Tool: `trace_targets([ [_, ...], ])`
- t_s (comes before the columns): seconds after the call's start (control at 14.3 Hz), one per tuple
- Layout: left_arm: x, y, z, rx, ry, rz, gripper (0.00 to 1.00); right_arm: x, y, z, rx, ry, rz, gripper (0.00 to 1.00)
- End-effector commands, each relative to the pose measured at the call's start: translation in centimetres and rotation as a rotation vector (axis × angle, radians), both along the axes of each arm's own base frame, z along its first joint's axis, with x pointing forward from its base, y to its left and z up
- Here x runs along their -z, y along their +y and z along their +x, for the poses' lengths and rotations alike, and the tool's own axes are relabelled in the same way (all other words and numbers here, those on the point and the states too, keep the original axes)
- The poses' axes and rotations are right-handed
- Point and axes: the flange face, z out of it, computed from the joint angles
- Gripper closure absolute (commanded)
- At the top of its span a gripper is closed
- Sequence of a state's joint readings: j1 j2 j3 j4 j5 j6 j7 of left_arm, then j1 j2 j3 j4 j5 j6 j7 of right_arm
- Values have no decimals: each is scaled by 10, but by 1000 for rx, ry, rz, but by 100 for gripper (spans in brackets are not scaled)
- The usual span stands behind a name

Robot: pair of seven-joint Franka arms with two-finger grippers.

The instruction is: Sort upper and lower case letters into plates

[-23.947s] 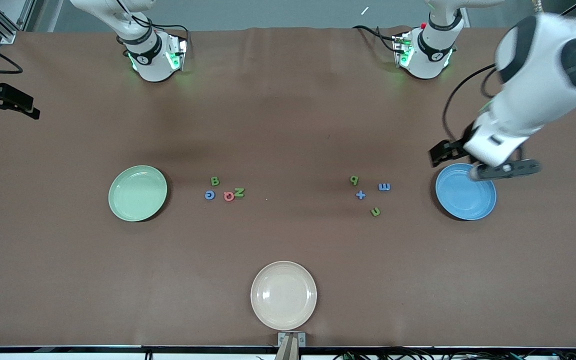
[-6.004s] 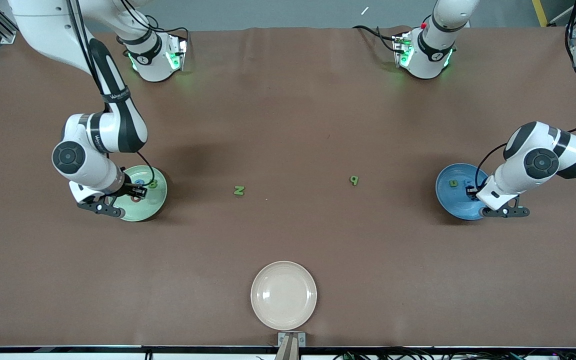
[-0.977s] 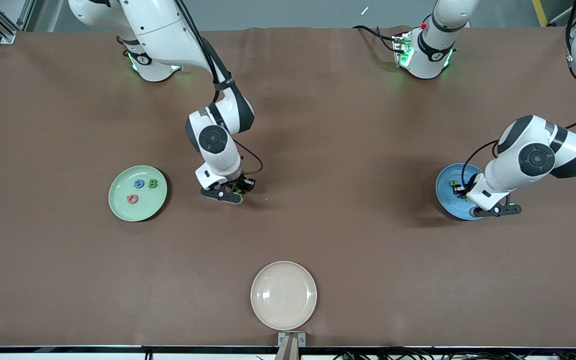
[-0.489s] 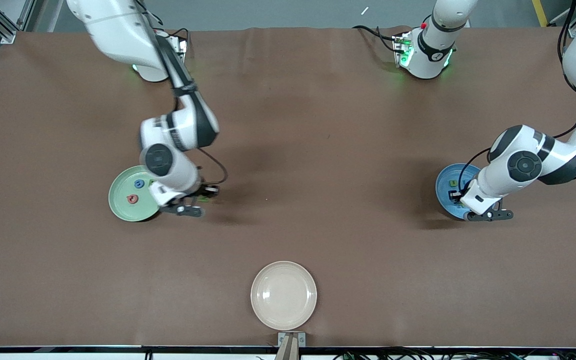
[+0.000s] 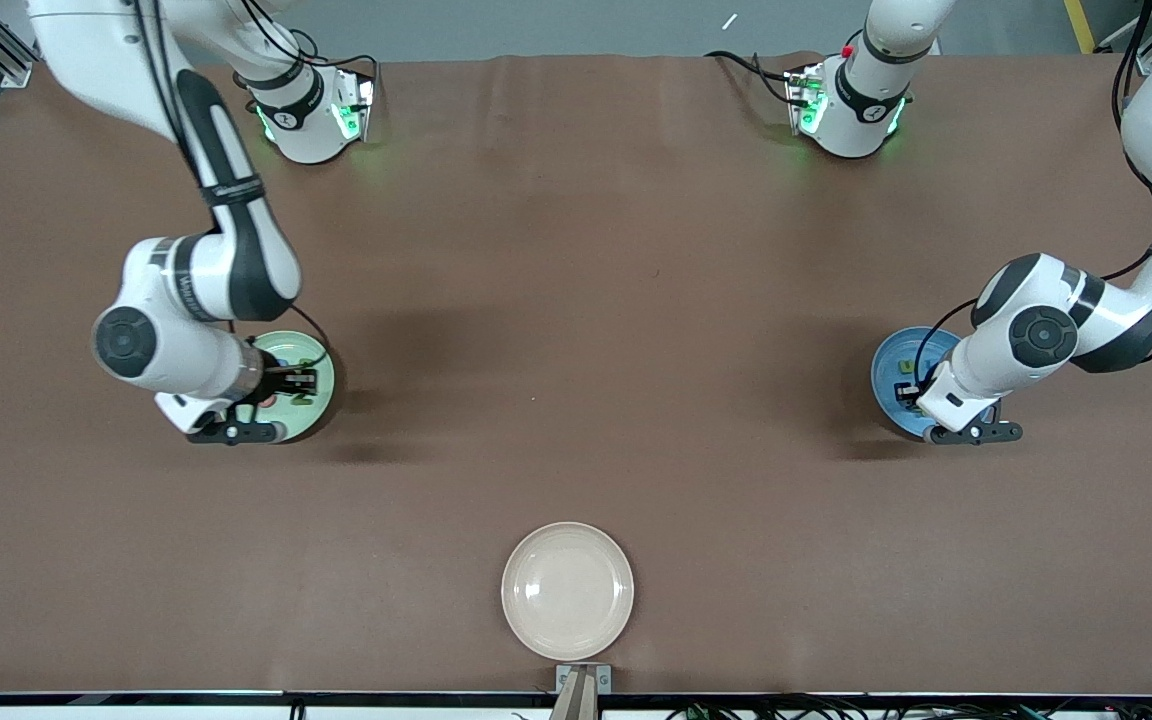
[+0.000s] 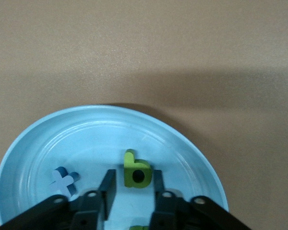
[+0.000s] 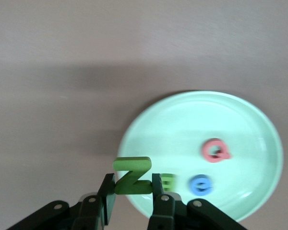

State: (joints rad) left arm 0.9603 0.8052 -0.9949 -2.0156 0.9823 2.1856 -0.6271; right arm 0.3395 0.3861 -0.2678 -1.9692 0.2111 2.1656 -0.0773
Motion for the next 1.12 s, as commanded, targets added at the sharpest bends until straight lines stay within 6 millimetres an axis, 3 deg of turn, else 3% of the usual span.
trace_targets([
  [0.0, -10, 5, 4, 46, -20, 28, 0, 9, -21, -15, -29, -15, 22, 99],
  [0.28, -21, 4, 7, 42, -28, 32, 0, 33, -36, -20, -26, -79, 0, 99],
  [0.63, -25, 1, 8, 49, -34, 27, 0, 57, -32, -25, -34, -62, -12, 97],
  [0.7, -25, 9, 8, 50, -32, 26, 0, 62, -30, -26, -37, -54, -14, 97],
  [1.05, -84, 0, 7, 76, 24, -119, 0, 73, -28, -27, -42, -38, -19, 88],
])
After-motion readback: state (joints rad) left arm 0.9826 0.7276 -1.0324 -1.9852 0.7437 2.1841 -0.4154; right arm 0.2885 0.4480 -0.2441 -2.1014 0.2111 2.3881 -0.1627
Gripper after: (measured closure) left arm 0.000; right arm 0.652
